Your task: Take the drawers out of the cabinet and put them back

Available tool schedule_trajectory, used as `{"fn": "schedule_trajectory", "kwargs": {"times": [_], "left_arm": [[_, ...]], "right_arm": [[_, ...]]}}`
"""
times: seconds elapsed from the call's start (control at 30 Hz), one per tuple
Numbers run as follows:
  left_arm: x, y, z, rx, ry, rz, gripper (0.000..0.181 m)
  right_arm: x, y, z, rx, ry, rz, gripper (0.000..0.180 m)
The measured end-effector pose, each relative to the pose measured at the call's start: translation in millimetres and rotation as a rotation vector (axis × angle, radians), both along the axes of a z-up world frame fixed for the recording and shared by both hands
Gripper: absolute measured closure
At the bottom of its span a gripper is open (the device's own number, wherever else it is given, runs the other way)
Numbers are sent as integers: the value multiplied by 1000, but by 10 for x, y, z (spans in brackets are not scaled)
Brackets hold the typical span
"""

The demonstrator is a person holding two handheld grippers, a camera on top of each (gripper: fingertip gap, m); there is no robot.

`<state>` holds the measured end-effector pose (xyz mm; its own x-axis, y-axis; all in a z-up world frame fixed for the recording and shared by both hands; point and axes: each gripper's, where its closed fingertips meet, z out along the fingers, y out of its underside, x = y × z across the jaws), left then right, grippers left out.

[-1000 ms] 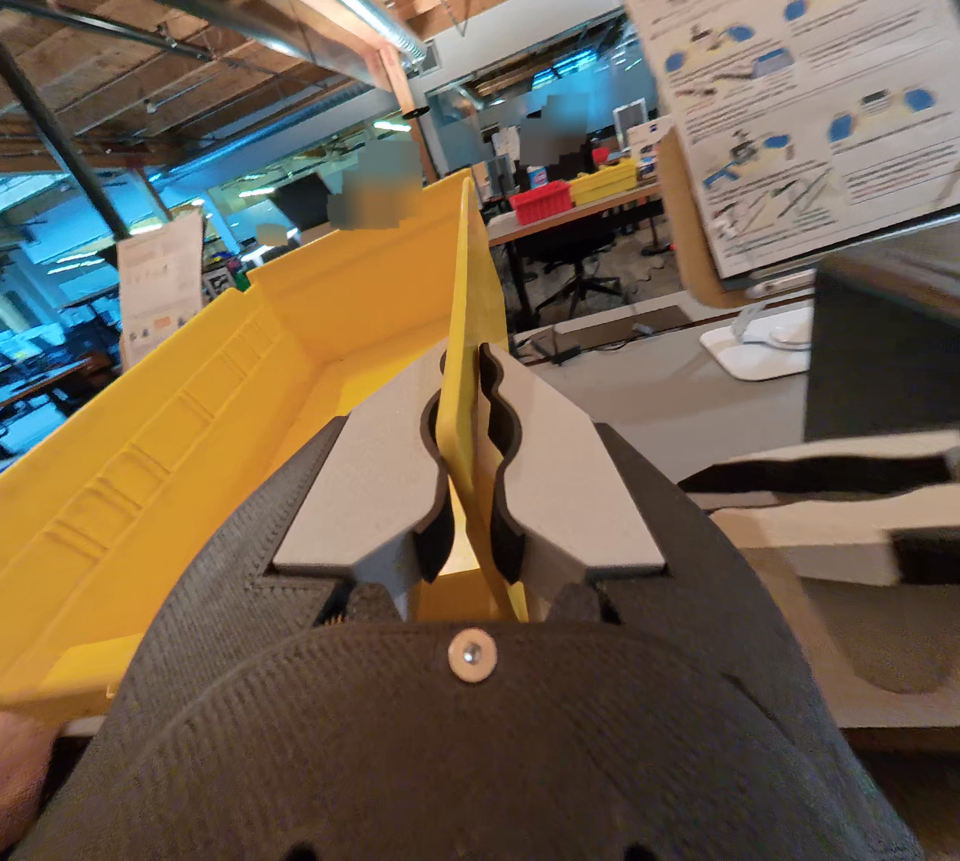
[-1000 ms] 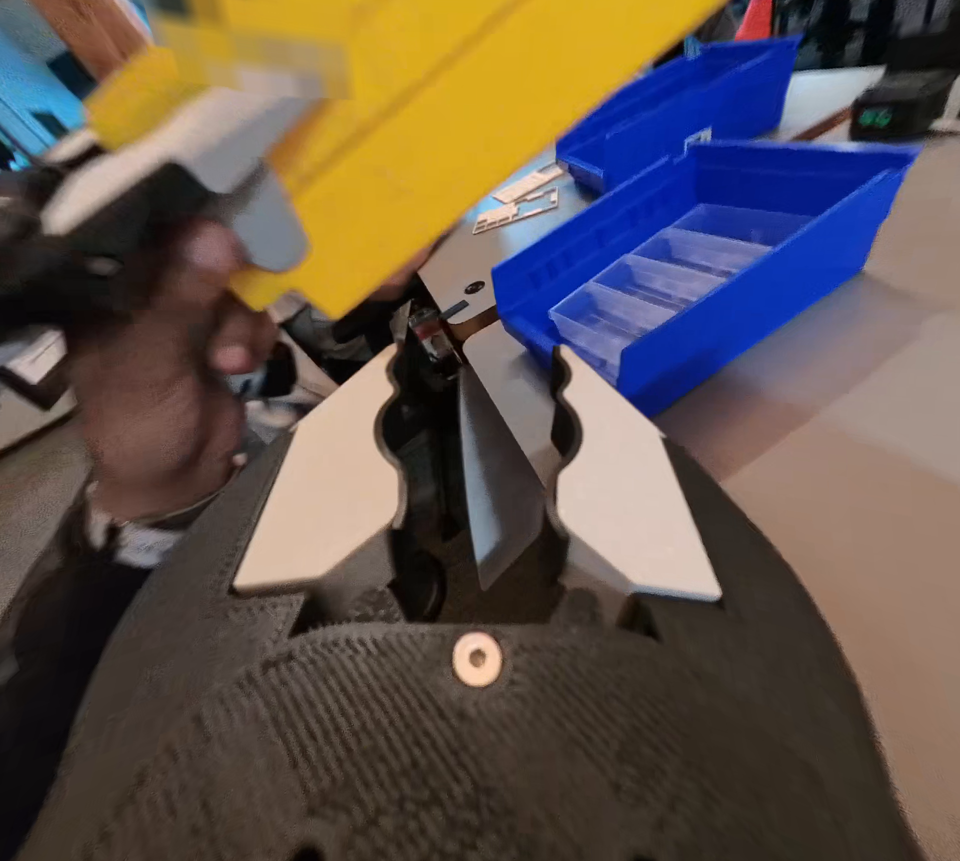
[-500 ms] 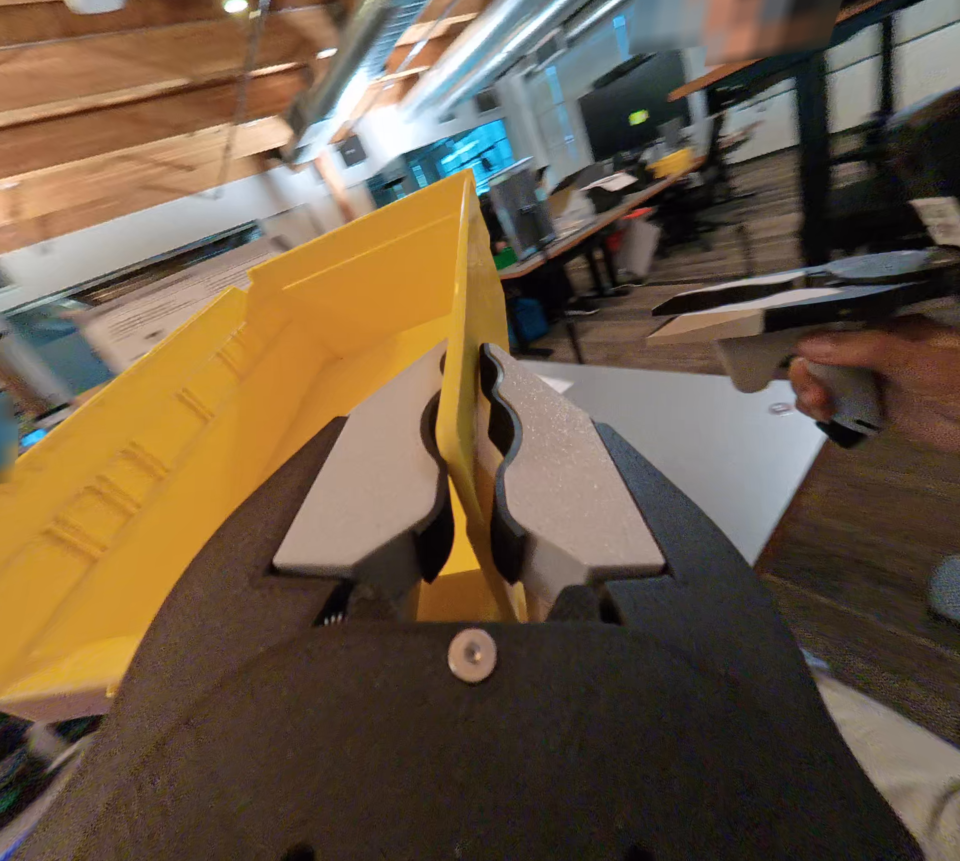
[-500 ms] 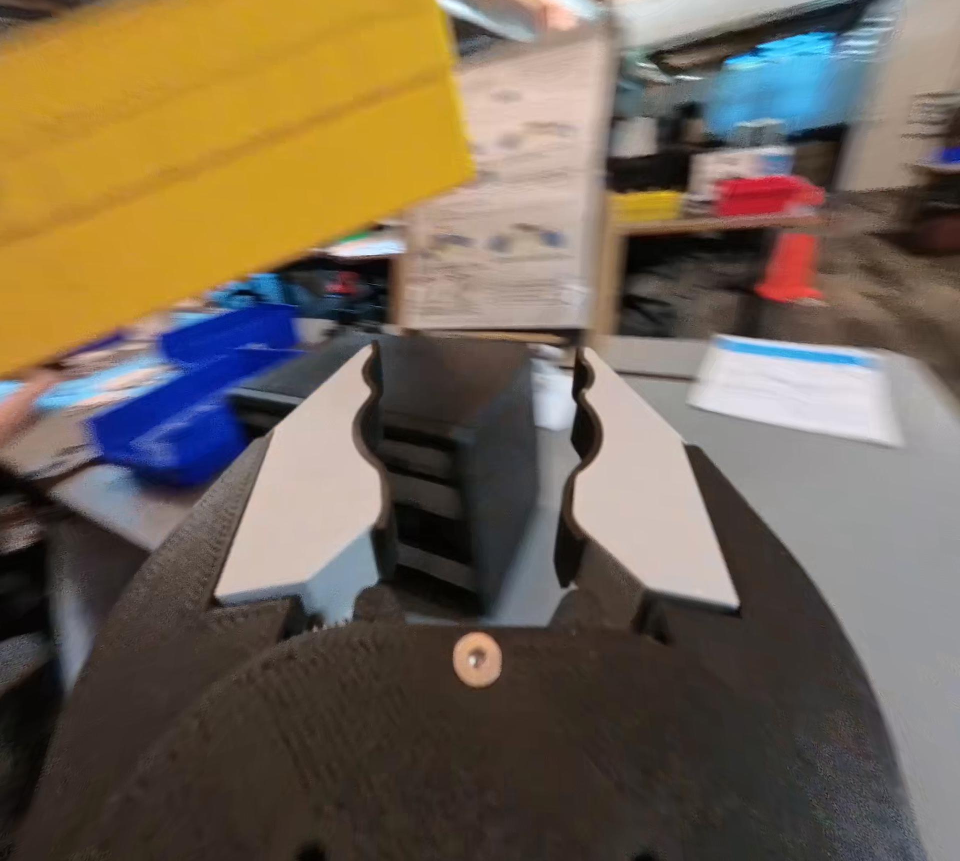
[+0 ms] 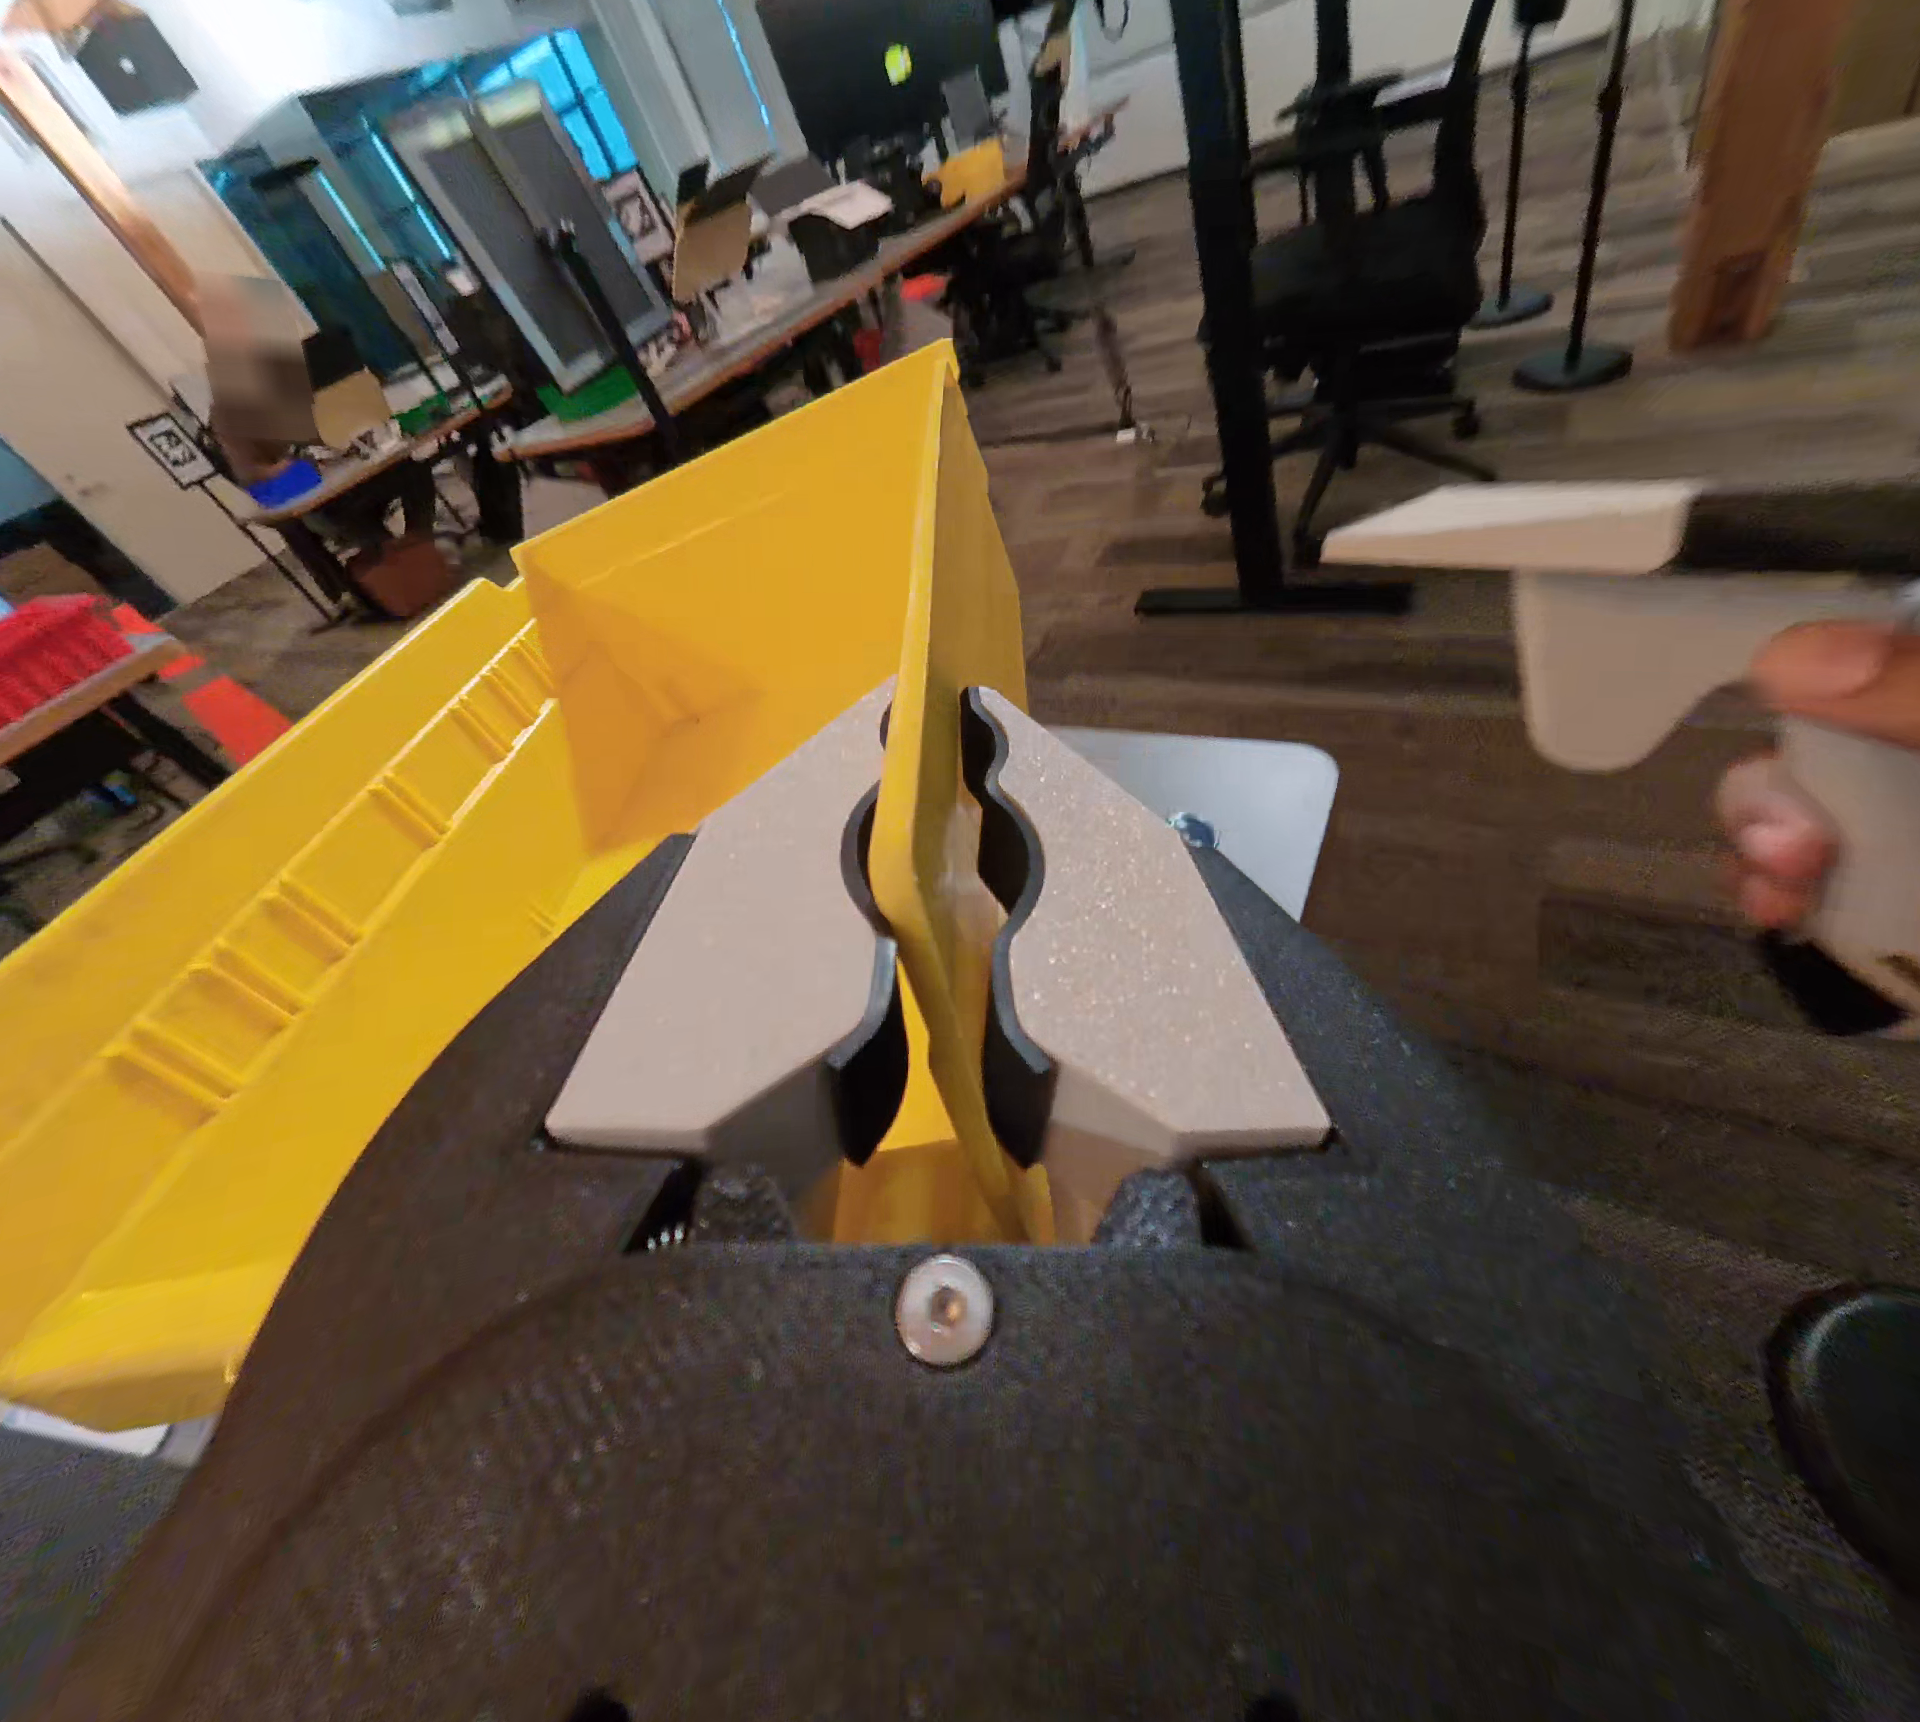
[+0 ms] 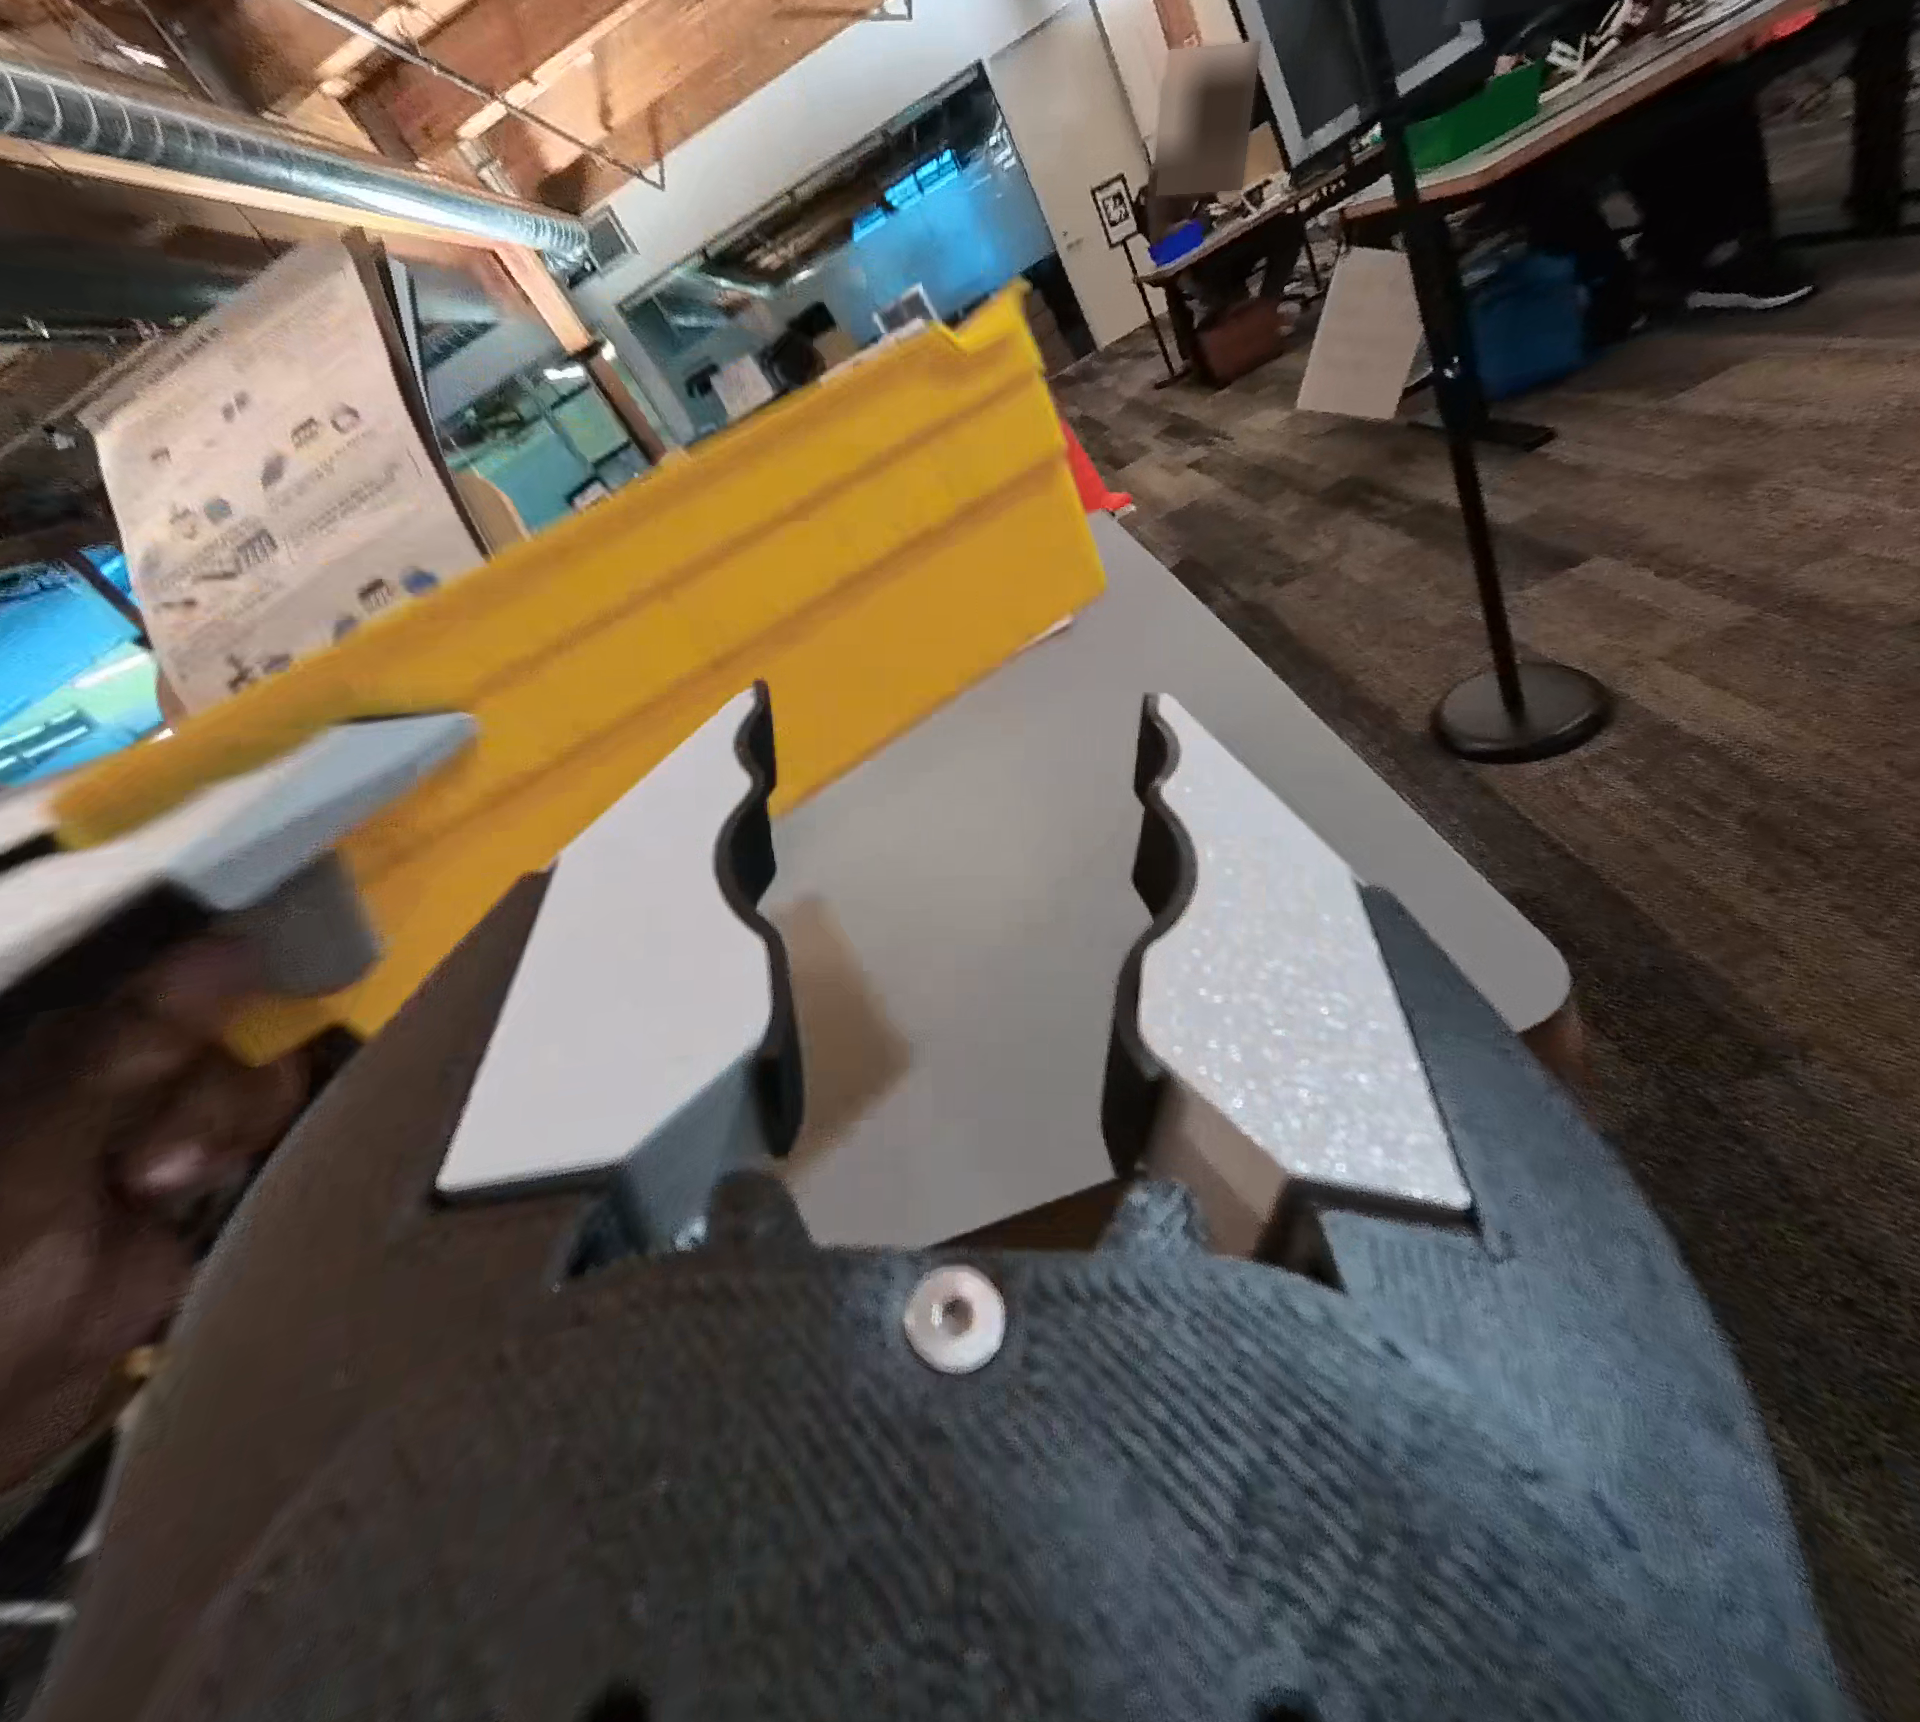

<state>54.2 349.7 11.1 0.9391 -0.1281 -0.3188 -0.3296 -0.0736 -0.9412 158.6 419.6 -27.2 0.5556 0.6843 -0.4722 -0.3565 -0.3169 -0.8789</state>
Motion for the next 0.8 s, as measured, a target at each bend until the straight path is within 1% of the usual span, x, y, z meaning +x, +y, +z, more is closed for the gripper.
{"fn": "schedule_trajectory", "kwargs": {"times": [0.13, 0.3, 0.43, 0.6, 0.73, 0.8], "left_arm": [[-171, 352, -573, -72, 0, 51, 179], [-394, 560, -991, -103, -18, 109, 179], [-473, 675, -1155, -95, -15, 137, 179], [-464, 829, -1317, -86, -45, 149, 179], [-398, 913, -1448, -132, -69, 159, 179], [-331, 907, -1521, -185, -116, 130, 175]], "right_arm": [[-151, -1, -126, -14, -45, 40, 108], [-449, -45, -437, -38, -195, 110, 101], [-626, -78, -620, -26, -280, 143, 101], [-689, -56, -796, -35, -335, 147, 100], [-680, -36, -829, -45, -320, 136, 100], [-694, -57, -782, -32, -300, 135, 97]]}}
